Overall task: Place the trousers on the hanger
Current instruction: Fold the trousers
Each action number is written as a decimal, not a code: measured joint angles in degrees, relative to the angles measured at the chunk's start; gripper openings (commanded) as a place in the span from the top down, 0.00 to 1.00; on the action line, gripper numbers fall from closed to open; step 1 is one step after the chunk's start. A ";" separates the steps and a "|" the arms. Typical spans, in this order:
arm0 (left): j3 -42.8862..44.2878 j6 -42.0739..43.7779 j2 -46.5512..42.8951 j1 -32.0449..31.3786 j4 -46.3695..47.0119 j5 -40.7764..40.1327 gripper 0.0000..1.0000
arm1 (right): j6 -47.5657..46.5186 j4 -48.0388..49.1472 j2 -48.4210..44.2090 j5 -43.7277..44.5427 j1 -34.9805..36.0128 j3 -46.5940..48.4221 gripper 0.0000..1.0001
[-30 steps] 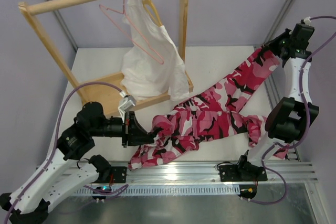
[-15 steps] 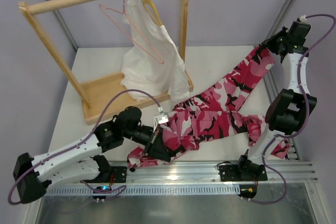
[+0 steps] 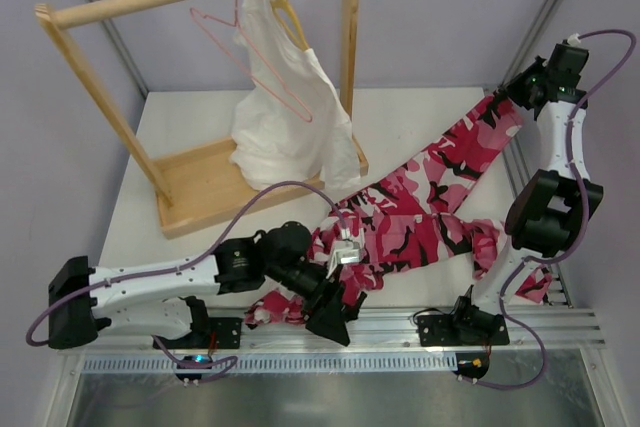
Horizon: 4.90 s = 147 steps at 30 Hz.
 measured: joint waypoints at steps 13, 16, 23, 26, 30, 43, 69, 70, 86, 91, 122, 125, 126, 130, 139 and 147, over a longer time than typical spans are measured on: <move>17.29 0.94 -3.28 11.93 -30.29 -42.07 0.10 | -0.76 -1.49 -0.76 -1.68 0.00 -3.78 0.96; 20.00 -0.31 0.87 12.28 -34.47 -47.71 0.11 | -0.72 -1.46 -1.38 -2.47 0.00 -5.68 0.96; 12.79 -2.58 7.17 12.96 -29.92 -47.21 0.12 | -0.72 -1.01 -5.38 -3.63 0.00 -10.05 0.96; 12.15 -2.91 10.78 12.90 -26.95 -47.82 0.14 | -0.70 -0.22 -6.82 -4.33 0.00 -11.74 0.96; 12.37 -2.49 14.75 12.96 -20.39 -46.95 0.20 | -0.33 1.11 -7.67 -5.35 0.00 -14.23 0.96; 17.77 -1.46 28.83 12.02 -13.77 -42.45 1.00 | -0.59 1.60 -7.93 -5.35 0.00 -17.16 0.96; 11.41 -14.03 2.47 7.82 -29.00 -43.89 0.20 | -0.98 -1.44 -5.53 0.70 -0.42 -10.03 0.97; 11.37 -17.03 1.38 9.20 -31.93 -46.27 0.20 | -1.01 -1.46 -5.51 0.70 -0.42 -10.03 0.96; 3.32 -56.54 -20.06 23.10 -63.12 -56.54 0.18 | -1.44 -1.92 -5.51 0.42 -0.66 -10.03 0.96; -4.39 -63.43 -12.98 23.26 -63.30 -47.28 0.14 | -1.49 -1.95 -5.51 0.44 -0.66 -10.05 0.96; 0.66 -69.51 -15.56 23.32 -58.31 -54.53 1.00 | -2.51 -3.82 -4.87 -0.17 -0.76 -8.50 0.96; 12.72 -59.63 -13.64 23.34 -58.18 -65.59 1.00 | -2.25 -6.54 -4.15 0.90 -0.79 -4.07 0.96; 15.61 -56.61 -13.57 23.37 -57.11 -69.09 1.00 | -2.10 -7.39 -4.07 1.42 -0.90 -2.47 0.96; 19.71 -44.50 -16.52 23.63 -53.48 -81.02 1.00 | -1.07 -8.39 -4.15 2.54 -2.16 2.27 0.96; 12.26 -28.24 -20.90 30.49 -50.51 -90.55 0.99 | 2.25 -4.76 -5.64 2.34 -4.61 -0.52 0.96; 7.26 -21.20 -19.71 39.89 -48.30 -88.91 0.99 | 6.51 0.96 -8.33 0.83 -6.73 -1.36 0.96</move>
